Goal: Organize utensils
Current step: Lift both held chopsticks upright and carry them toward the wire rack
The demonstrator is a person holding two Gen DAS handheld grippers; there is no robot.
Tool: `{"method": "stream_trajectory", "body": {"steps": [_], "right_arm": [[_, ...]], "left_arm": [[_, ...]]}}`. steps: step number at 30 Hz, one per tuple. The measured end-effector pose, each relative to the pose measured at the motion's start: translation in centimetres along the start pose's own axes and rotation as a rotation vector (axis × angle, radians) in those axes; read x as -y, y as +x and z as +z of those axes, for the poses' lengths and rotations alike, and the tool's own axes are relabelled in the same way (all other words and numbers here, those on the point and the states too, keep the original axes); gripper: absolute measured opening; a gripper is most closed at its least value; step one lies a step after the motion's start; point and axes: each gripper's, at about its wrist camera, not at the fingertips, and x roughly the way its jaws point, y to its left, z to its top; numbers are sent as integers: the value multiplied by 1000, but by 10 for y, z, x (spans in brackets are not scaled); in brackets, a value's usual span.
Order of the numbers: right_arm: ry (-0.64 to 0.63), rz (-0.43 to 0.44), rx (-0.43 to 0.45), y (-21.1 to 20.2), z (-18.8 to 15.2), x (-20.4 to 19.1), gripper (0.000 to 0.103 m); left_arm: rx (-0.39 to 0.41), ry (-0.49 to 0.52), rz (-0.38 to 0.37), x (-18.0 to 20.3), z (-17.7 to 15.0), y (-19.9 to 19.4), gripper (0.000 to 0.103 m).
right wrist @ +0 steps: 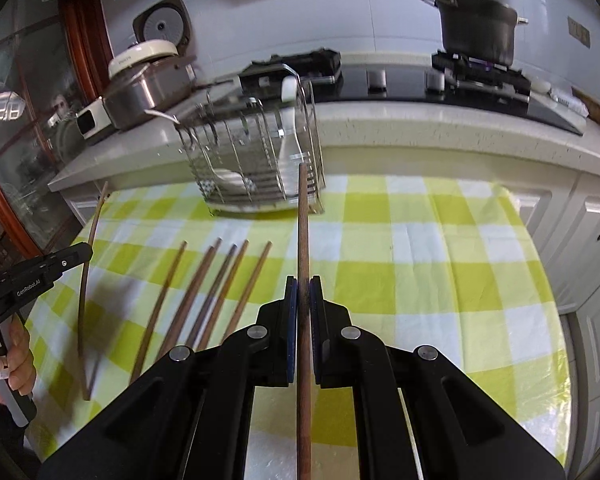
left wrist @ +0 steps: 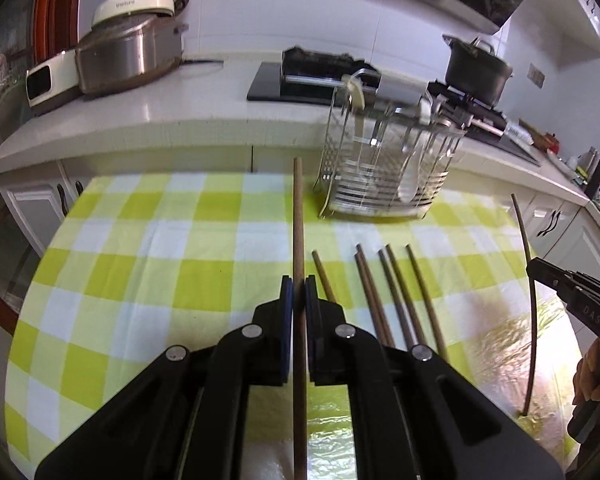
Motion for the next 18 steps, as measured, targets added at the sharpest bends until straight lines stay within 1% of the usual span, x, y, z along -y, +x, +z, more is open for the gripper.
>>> {"method": "stream_trajectory", "body": {"steps": [4, 10, 18], "right_arm": [[-11, 6, 29, -17, 4, -5, 7], [-51, 8, 88, -48, 12, -21, 7], [-81, 10, 138, -71, 17, -38, 7]], "left_arm": [[35, -7, -9, -1, 2, -18, 6], [110, 6, -38, 3, 5, -51, 6], [156, 33, -53, 14, 5, -74, 6]]}}
